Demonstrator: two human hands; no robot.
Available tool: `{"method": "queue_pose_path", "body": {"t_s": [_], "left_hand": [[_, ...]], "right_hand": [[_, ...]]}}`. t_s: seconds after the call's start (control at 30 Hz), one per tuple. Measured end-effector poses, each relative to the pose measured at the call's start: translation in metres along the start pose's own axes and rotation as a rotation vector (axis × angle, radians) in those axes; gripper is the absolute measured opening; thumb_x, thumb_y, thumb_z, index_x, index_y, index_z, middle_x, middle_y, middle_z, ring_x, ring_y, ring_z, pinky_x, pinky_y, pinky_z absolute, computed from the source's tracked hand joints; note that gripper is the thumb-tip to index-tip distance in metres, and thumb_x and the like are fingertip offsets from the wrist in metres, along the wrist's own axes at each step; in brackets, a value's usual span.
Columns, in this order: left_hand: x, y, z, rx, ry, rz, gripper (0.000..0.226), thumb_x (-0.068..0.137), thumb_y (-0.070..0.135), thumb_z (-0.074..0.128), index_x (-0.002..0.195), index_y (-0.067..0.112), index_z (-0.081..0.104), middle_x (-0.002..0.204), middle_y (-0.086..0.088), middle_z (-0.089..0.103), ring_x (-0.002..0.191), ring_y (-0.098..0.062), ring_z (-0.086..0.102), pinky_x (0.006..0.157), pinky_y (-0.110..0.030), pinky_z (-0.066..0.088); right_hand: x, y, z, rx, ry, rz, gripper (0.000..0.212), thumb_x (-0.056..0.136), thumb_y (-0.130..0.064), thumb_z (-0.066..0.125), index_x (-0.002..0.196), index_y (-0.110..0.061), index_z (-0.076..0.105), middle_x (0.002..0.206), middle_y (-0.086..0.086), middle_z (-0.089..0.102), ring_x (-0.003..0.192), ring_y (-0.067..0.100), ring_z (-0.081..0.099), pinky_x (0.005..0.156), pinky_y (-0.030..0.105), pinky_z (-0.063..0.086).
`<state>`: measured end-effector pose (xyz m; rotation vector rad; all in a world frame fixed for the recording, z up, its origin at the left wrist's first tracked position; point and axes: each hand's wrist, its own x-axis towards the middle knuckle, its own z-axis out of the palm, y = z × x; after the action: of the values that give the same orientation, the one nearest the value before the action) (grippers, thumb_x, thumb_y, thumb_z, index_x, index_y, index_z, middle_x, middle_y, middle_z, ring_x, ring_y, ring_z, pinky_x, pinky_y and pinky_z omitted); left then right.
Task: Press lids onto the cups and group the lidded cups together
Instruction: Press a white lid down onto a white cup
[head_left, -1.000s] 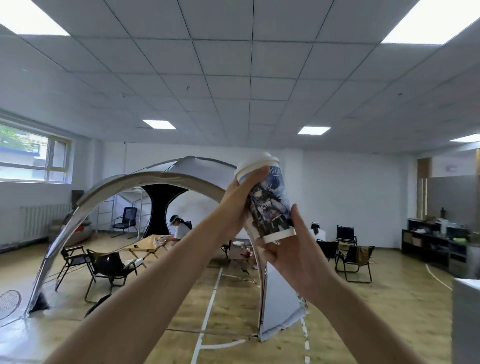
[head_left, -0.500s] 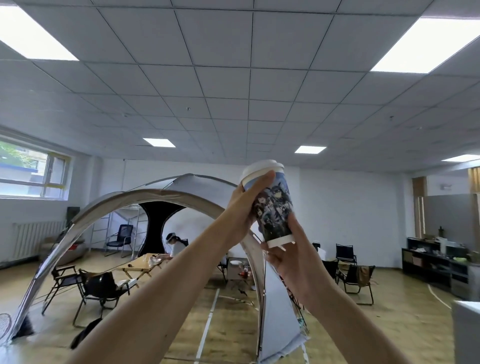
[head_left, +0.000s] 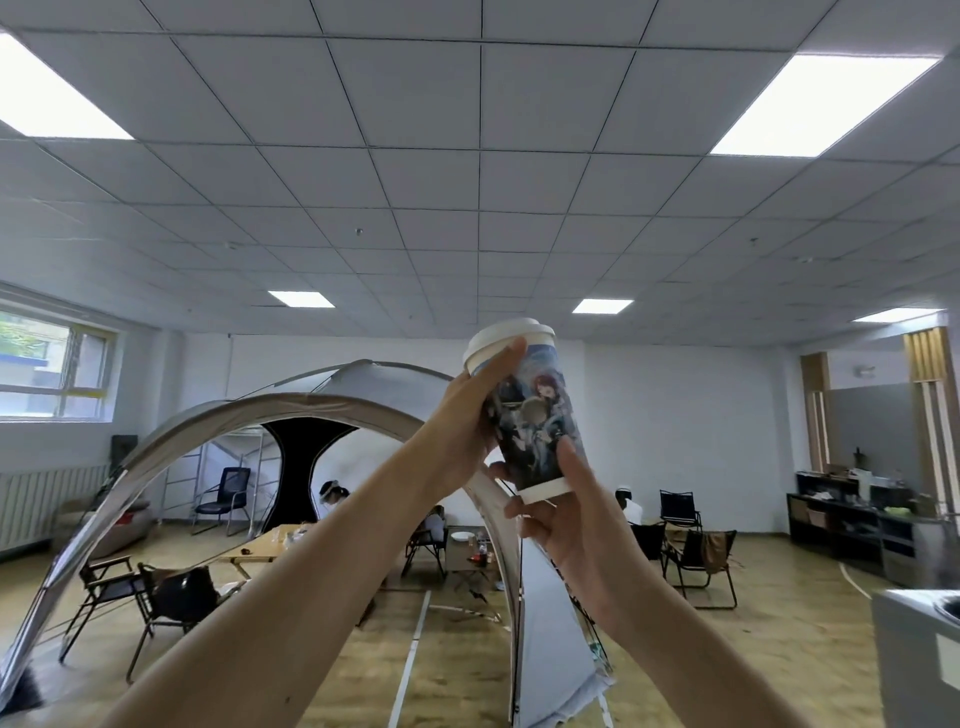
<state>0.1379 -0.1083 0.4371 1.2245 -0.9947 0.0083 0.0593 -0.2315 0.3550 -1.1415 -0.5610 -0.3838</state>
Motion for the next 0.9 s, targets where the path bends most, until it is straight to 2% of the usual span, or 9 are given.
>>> {"method": "queue_pose_path", "body": {"t_s": [0.13,0.27,0.3,0.33,0.4,0.47,0.57,0.77,0.9], "left_hand": [[-0.002,0.006,0.003,-0.008,0.014,0.021,0.119,0.047,0.070,0.092,0.139,0.004,0.057,0.127,-0.020,0.070,0.112,-0.031,0.071,0.088,-0.032,0.061],[-0.001,0.009,0.007,0.016,0.044,0.031,0.123,0.042,0.072,0.092,0.139,0.005,0.056,0.124,-0.016,0.073,0.111,-0.030,0.073,0.083,-0.030,0.061],[-0.002,0.009,0.008,0.013,0.045,0.024,0.122,0.043,0.072,0.092,0.139,0.005,0.056,0.124,-0.016,0.072,0.112,-0.030,0.072,0.084,-0.030,0.061],[-0.004,0.008,0.009,0.004,0.043,0.015,0.121,0.044,0.071,0.092,0.140,0.006,0.056,0.126,-0.016,0.072,0.113,-0.031,0.072,0.085,-0.031,0.060],[-0.007,0.006,0.009,-0.015,0.032,-0.002,0.114,0.051,0.067,0.092,0.140,0.006,0.056,0.128,-0.017,0.070,0.114,-0.031,0.071,0.088,-0.031,0.060],[-0.010,0.005,0.009,-0.028,0.047,-0.019,0.105,0.058,0.063,0.090,0.140,0.006,0.057,0.128,-0.017,0.071,0.114,-0.031,0.071,0.091,-0.034,0.059],[-0.012,0.005,0.011,-0.023,0.083,-0.016,0.117,0.048,0.069,0.093,0.141,0.008,0.055,0.128,-0.016,0.071,0.115,-0.030,0.071,0.094,-0.038,0.058],[-0.023,0.011,0.012,-0.070,0.014,0.015,0.117,0.042,0.072,0.091,0.135,0.007,0.062,0.123,-0.013,0.072,0.105,-0.025,0.073,0.086,-0.030,0.061],[-0.024,0.011,0.014,-0.051,0.063,0.029,0.124,0.038,0.074,0.092,0.138,0.007,0.059,0.125,-0.016,0.072,0.104,-0.026,0.073,0.081,-0.030,0.060]], "right_hand": [[-0.007,-0.003,0.002,0.061,-0.092,0.047,0.080,0.081,-0.068,0.065,0.136,-0.011,0.055,0.119,0.024,0.069,0.073,0.021,0.067,0.069,0.031,0.052],[-0.004,-0.004,0.007,0.043,0.009,0.024,0.102,0.045,-0.067,0.092,0.124,-0.010,0.062,0.107,0.022,0.070,0.072,0.023,0.069,0.061,0.028,0.054],[-0.004,-0.004,0.008,0.039,0.030,0.018,0.102,0.043,-0.067,0.092,0.122,-0.009,0.062,0.104,0.021,0.070,0.070,0.023,0.068,0.060,0.027,0.054],[-0.005,-0.004,0.009,0.035,0.029,0.026,0.097,0.050,-0.068,0.089,0.123,-0.009,0.062,0.103,0.021,0.071,0.069,0.023,0.068,0.060,0.027,0.053],[-0.011,-0.004,0.011,0.037,-0.015,0.068,0.079,0.079,-0.068,0.064,0.131,-0.009,0.057,0.107,0.021,0.072,0.070,0.021,0.066,0.061,0.027,0.052],[-0.016,-0.004,0.011,0.027,-0.051,0.114,0.071,0.090,-0.063,0.045,0.135,-0.009,0.055,0.112,0.021,0.072,0.072,0.021,0.066,0.063,0.028,0.053],[-0.020,-0.008,0.013,-0.019,-0.030,0.127,0.068,0.088,-0.063,0.044,0.130,-0.011,0.059,0.110,0.016,0.073,0.076,0.021,0.067,0.071,0.031,0.052],[-0.022,-0.011,0.016,0.049,-0.051,0.123,0.066,0.092,-0.060,0.040,0.135,-0.011,0.053,0.103,0.021,0.072,0.070,0.020,0.061,0.065,0.029,0.053],[-0.025,-0.007,0.017,0.053,-0.073,0.125,0.070,0.093,-0.063,0.036,0.131,-0.010,0.058,0.105,0.020,0.072,0.073,0.021,0.065,0.067,0.030,0.054]]}}
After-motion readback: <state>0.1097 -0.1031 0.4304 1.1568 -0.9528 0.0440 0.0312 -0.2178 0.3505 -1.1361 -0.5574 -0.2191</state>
